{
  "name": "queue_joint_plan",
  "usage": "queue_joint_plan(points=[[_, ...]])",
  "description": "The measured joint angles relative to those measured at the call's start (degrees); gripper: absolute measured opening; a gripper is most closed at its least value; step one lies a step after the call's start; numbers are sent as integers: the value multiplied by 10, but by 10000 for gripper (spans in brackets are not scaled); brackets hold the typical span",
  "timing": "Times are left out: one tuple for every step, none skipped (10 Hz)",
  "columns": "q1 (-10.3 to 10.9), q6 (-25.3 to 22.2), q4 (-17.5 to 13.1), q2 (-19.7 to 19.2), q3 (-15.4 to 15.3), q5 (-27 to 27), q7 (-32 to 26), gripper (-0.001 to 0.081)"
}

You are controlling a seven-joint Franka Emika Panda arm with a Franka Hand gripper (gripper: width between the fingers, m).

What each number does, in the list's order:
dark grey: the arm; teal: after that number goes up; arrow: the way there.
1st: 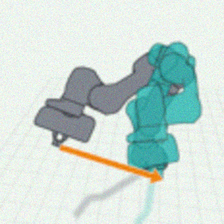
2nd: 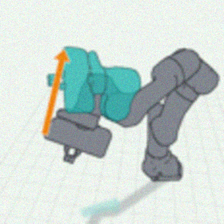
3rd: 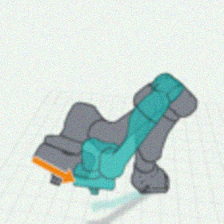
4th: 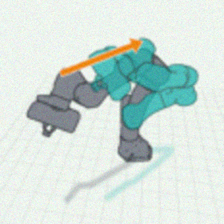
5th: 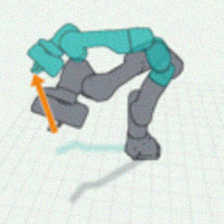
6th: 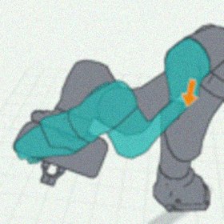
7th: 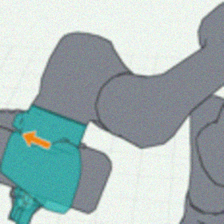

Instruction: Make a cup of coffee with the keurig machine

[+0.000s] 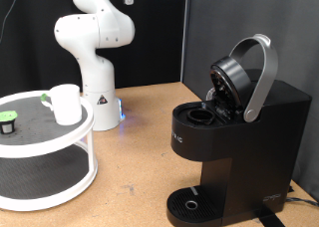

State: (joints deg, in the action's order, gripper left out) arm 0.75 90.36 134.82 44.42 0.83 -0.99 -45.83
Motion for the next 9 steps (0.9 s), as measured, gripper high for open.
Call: queue_joint_plan(points=[[0, 2, 0, 0, 2, 0, 0, 805], [0, 1, 0, 2, 9, 0, -5, 805], [-2, -2, 0, 6, 22, 5, -16, 805], [-6, -9, -1, 11, 38, 15, -32, 805], [-11, -19, -3, 16, 55, 26, -47, 805], [-16, -26, -5, 20, 69, 40, -61, 805], [-22, -28, -6, 24, 84, 51, -74, 805], [-25, -29, -6, 28, 91, 54, -82, 805], [-25, -29, -5, 27, 91, 54, -82, 805]])
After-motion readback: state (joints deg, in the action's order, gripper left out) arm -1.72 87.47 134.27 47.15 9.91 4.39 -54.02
